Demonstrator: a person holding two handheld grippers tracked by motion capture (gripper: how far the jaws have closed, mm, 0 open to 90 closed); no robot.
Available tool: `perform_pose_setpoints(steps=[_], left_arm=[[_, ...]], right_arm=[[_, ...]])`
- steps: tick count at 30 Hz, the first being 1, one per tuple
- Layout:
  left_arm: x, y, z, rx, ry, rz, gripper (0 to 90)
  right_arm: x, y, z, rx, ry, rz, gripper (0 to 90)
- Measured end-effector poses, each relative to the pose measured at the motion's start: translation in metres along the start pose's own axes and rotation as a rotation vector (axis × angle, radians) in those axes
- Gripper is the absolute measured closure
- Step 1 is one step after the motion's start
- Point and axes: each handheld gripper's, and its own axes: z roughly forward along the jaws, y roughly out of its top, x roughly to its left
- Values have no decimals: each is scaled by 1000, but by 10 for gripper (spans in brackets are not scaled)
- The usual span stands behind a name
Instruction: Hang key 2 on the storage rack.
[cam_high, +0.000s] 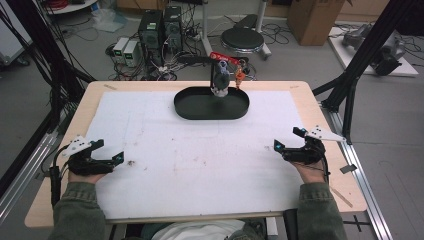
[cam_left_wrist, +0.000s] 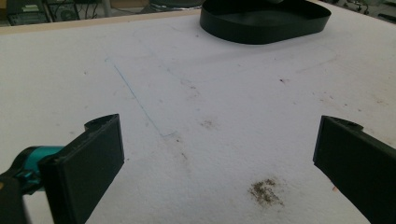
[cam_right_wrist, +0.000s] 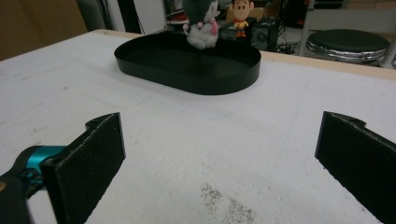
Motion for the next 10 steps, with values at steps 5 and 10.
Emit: perform_pose_setpoints(steps=[5, 10], left_arm=[[-1, 0, 1, 4, -3, 4, 23], [0, 0, 1, 5, -4, -1, 23]], right_arm=[[0, 2, -3, -40, -15, -2, 5], [1, 1, -2, -29, -19, -7, 5]])
